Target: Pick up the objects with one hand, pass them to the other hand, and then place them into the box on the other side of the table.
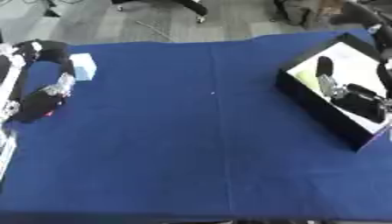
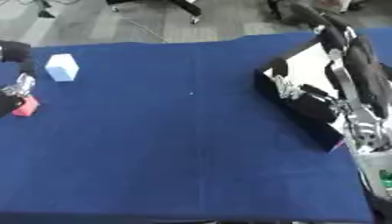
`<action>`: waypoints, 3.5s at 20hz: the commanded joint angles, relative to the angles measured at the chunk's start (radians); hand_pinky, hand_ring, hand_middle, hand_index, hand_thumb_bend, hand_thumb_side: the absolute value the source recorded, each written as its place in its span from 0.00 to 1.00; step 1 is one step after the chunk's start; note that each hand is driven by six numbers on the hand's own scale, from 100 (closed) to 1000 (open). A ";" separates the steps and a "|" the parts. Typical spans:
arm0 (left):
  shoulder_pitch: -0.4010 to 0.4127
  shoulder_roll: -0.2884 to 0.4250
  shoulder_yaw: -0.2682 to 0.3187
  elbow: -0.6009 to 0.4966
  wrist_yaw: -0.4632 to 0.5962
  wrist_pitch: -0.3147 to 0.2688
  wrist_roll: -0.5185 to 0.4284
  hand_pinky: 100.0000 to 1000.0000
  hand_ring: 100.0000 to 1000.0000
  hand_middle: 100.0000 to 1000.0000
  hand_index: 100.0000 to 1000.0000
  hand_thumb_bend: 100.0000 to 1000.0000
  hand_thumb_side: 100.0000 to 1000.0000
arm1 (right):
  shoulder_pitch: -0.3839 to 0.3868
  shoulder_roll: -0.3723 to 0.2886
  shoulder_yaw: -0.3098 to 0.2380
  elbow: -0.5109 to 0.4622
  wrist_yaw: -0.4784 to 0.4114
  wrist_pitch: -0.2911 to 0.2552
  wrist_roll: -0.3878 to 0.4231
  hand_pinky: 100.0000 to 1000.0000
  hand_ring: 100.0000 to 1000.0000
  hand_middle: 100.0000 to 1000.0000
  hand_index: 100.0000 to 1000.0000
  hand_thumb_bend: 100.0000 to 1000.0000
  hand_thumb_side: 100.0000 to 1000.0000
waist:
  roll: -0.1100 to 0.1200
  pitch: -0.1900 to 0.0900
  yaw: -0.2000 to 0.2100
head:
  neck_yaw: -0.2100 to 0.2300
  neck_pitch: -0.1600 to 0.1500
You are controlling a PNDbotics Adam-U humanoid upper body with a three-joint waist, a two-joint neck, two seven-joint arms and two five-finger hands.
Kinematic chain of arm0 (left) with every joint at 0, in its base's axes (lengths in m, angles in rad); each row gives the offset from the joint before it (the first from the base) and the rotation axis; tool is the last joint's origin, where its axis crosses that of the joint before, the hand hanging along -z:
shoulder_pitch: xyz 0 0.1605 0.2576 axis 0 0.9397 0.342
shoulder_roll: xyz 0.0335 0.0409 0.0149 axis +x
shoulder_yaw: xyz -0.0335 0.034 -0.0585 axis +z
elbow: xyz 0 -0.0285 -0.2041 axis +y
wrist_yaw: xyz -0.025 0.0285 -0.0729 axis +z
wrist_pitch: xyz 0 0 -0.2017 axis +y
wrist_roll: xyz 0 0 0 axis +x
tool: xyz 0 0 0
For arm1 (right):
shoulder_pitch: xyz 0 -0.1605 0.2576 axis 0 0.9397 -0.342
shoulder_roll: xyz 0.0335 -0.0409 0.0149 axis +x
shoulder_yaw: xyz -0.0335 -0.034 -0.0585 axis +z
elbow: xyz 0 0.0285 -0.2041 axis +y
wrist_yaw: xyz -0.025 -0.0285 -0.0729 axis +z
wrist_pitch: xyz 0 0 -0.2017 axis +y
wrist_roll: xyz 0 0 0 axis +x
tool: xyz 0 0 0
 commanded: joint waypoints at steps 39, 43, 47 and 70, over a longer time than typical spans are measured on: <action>-0.339 0.156 -0.002 0.978 0.103 0.158 0.268 0.76 0.60 0.59 0.68 0.00 0.38 | 0.007 0.078 0.053 -0.024 -0.053 0.013 0.063 0.82 0.84 0.60 0.97 0.00 0.13 | -0.023 0.084 -0.110 | 0.111 -0.003; -0.342 0.148 -0.006 0.973 0.101 0.156 0.250 0.75 0.58 0.57 0.66 0.00 0.33 | 0.007 0.077 0.053 -0.024 -0.052 0.014 0.062 0.82 0.84 0.60 0.96 0.00 0.13 | -0.023 0.083 -0.111 | 0.111 -0.003; -0.341 0.144 -0.010 0.968 0.088 0.151 0.223 0.75 0.57 0.56 0.66 0.00 0.29 | 0.008 0.076 0.053 -0.024 -0.053 0.014 0.063 0.82 0.84 0.60 0.96 0.00 0.14 | -0.024 0.080 -0.110 | 0.112 -0.003; -0.315 0.149 -0.018 0.938 -0.008 -0.018 -0.054 0.84 0.72 0.75 0.89 0.33 0.87 | 0.014 0.074 0.052 -0.024 -0.055 0.017 0.069 0.82 0.84 0.59 0.94 0.00 0.15 | -0.023 0.070 -0.101 | 0.099 -0.003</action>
